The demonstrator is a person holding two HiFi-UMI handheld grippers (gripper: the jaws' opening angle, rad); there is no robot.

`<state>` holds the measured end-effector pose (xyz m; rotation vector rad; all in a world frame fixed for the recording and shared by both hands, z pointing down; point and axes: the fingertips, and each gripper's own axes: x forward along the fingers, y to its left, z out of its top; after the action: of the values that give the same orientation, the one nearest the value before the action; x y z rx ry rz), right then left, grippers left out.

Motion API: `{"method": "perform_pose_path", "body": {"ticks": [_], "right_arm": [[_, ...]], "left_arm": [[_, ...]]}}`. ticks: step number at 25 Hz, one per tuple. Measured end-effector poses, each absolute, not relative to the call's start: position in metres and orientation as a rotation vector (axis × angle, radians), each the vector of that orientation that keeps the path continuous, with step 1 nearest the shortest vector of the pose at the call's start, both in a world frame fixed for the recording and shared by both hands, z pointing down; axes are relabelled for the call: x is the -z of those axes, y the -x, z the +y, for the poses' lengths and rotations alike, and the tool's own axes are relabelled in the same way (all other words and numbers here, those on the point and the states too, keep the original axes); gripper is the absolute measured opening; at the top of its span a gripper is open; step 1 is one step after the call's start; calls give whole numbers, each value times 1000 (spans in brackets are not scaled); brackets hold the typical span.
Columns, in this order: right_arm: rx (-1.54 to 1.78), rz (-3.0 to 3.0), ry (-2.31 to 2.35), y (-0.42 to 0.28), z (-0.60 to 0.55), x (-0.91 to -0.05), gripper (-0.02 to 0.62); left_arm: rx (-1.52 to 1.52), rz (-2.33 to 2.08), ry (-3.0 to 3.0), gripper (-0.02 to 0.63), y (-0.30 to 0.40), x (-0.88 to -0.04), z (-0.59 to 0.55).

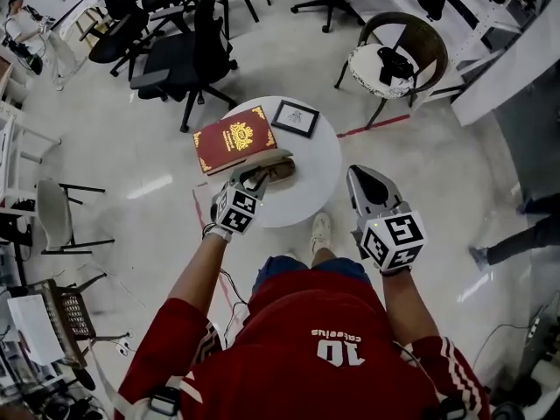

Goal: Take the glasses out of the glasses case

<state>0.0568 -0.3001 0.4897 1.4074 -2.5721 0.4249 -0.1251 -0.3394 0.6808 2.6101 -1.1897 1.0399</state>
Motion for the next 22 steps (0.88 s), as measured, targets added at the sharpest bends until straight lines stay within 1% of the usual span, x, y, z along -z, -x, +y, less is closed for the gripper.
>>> {"method": "perform_pose_path", "body": {"ticks": [5,13,22], "right_arm": [[-438,-2553,-1406,-62,-300,-503,15],[-448,-2533,-1373,-69,-309,-528,15],[-472,-2539,-1283,-66,-314,-546,15]], "left_arm": [[-1131,-1112,-2552,94,121,-731,-345],[-1260,-1119,-2470,95,124,-791,-370],[-1360,-1135,-2430,95,125,-819,-390]]}}
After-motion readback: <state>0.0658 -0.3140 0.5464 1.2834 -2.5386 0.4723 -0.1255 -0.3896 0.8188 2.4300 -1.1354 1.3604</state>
